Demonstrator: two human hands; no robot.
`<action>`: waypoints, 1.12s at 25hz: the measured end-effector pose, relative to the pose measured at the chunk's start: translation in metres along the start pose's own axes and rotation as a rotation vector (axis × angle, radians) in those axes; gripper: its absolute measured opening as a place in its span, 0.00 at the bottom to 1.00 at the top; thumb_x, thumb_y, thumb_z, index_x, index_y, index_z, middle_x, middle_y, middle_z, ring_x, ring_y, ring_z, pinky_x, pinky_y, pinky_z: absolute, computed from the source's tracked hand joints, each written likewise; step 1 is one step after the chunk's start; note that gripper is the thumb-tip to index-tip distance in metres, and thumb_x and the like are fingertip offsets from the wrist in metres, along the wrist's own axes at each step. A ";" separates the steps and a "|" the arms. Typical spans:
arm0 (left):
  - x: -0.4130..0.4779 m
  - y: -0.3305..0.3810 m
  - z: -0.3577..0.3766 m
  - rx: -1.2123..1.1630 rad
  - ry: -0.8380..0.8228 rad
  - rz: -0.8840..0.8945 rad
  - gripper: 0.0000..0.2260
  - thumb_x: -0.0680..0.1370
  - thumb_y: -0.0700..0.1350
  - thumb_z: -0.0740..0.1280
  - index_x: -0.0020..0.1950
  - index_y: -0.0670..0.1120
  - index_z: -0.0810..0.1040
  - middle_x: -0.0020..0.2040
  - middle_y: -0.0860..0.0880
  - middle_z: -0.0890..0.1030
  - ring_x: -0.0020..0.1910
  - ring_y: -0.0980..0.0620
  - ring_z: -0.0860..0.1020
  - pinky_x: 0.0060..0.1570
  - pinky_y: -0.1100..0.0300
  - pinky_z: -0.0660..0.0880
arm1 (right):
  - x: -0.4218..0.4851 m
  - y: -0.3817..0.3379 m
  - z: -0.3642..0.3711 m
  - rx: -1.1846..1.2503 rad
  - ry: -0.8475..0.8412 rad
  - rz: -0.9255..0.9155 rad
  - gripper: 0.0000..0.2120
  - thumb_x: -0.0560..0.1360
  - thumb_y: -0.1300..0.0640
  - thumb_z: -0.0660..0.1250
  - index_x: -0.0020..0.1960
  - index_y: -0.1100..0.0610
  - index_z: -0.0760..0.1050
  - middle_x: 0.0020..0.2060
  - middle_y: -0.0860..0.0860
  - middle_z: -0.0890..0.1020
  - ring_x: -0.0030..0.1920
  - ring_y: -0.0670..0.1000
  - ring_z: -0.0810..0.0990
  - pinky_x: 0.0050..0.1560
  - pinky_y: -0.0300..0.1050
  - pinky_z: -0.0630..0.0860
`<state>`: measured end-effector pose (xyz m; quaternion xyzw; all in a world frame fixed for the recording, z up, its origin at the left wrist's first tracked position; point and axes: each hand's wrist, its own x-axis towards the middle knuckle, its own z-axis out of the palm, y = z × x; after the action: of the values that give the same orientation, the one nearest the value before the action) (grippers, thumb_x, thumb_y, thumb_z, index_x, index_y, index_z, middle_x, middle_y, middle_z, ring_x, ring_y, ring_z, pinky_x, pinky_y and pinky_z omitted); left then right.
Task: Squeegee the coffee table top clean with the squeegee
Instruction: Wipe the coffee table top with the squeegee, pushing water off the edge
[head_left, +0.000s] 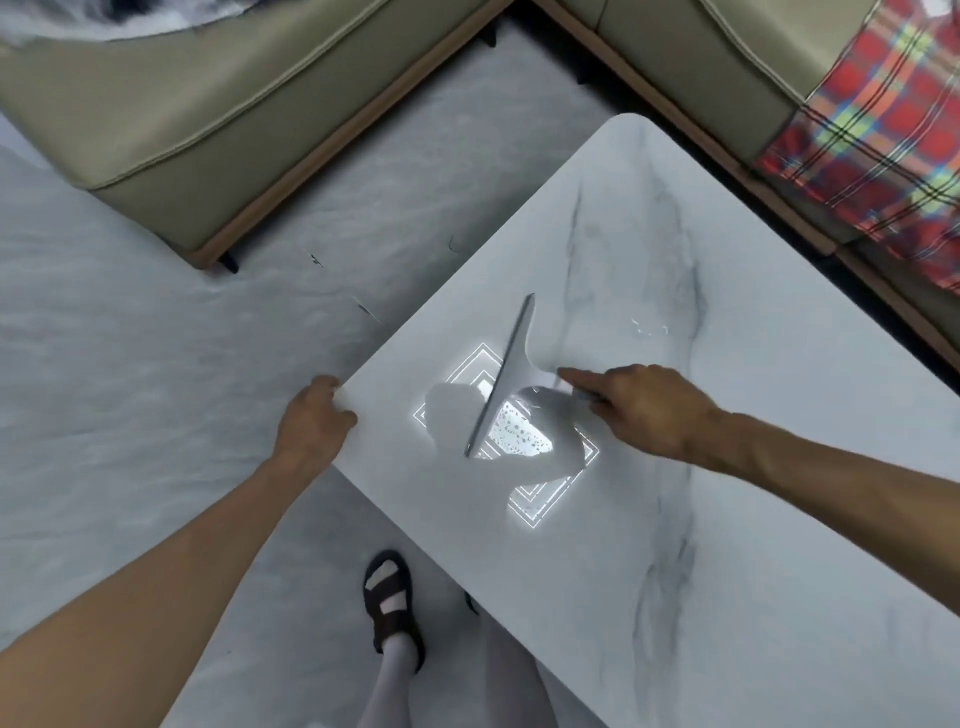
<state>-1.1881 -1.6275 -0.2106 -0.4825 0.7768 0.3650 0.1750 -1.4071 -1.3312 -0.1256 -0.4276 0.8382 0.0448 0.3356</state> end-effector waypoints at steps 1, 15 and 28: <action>-0.002 -0.005 -0.007 -0.041 0.042 0.011 0.19 0.75 0.36 0.69 0.65 0.41 0.74 0.55 0.41 0.79 0.53 0.42 0.78 0.52 0.55 0.74 | 0.004 -0.011 -0.005 0.023 0.024 -0.026 0.25 0.80 0.51 0.56 0.74 0.38 0.58 0.53 0.49 0.80 0.55 0.56 0.78 0.49 0.49 0.73; -0.025 -0.061 -0.064 0.030 0.005 -0.071 0.24 0.79 0.55 0.60 0.28 0.43 0.77 0.28 0.44 0.80 0.32 0.44 0.81 0.39 0.56 0.74 | 0.036 -0.108 0.044 0.096 -0.020 -0.131 0.26 0.79 0.53 0.58 0.71 0.30 0.59 0.52 0.47 0.80 0.53 0.53 0.77 0.44 0.43 0.66; -0.018 -0.049 -0.023 0.055 0.049 0.076 0.22 0.77 0.35 0.61 0.71 0.42 0.68 0.69 0.39 0.70 0.66 0.40 0.71 0.65 0.51 0.67 | 0.044 -0.173 0.071 0.312 0.010 -0.163 0.20 0.80 0.46 0.60 0.70 0.32 0.65 0.55 0.39 0.79 0.58 0.48 0.76 0.48 0.37 0.62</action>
<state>-1.1348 -1.6460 -0.2035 -0.4563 0.8084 0.3381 0.1550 -1.2585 -1.4450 -0.1696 -0.4371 0.7992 -0.1152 0.3960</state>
